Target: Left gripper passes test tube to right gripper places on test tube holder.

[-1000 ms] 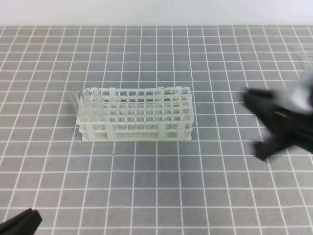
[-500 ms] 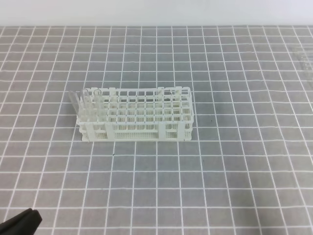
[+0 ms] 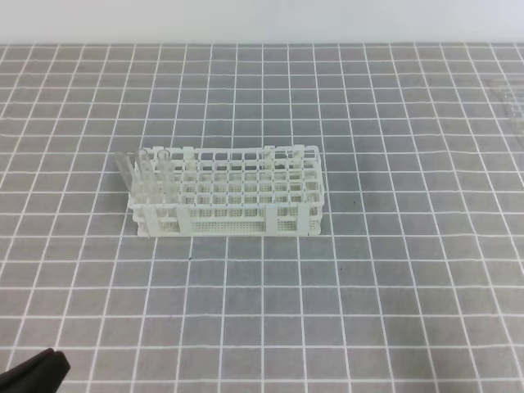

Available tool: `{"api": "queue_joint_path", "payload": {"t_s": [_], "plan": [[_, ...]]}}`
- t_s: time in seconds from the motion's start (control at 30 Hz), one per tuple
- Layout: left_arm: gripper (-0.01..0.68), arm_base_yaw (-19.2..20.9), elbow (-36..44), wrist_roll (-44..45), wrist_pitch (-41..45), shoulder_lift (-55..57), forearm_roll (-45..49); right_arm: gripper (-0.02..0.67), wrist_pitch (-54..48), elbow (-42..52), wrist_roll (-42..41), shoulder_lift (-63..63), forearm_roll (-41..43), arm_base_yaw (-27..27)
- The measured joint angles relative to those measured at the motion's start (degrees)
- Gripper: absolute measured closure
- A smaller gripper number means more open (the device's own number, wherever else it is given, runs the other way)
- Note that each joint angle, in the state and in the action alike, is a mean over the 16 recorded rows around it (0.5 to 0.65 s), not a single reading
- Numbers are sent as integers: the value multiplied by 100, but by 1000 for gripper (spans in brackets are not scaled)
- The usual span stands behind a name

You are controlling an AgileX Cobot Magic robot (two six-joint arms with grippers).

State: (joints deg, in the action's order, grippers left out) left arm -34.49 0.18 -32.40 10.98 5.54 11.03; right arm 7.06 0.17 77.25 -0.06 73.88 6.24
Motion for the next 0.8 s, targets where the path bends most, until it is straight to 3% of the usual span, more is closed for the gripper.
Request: {"api": "queue_joint_path", "payload": {"t_s": [0.33, 0.47, 0.6, 0.8], "plan": [[646, 0, 5, 1, -3, 0, 1, 662, 46, 0, 186, -98, -97, 0], [646, 0, 5, 1, -3, 0, 1, 662, 122, 0, -112, -98, -542, 0], [646, 0, 9, 2, -8, 2, 2, 662, 134, 0, -1395, -98, -1811, 0], [646, 0, 5, 1, 2, 0, 1, 662, -367, 0, -4341, -97, -4615, 0]]}}
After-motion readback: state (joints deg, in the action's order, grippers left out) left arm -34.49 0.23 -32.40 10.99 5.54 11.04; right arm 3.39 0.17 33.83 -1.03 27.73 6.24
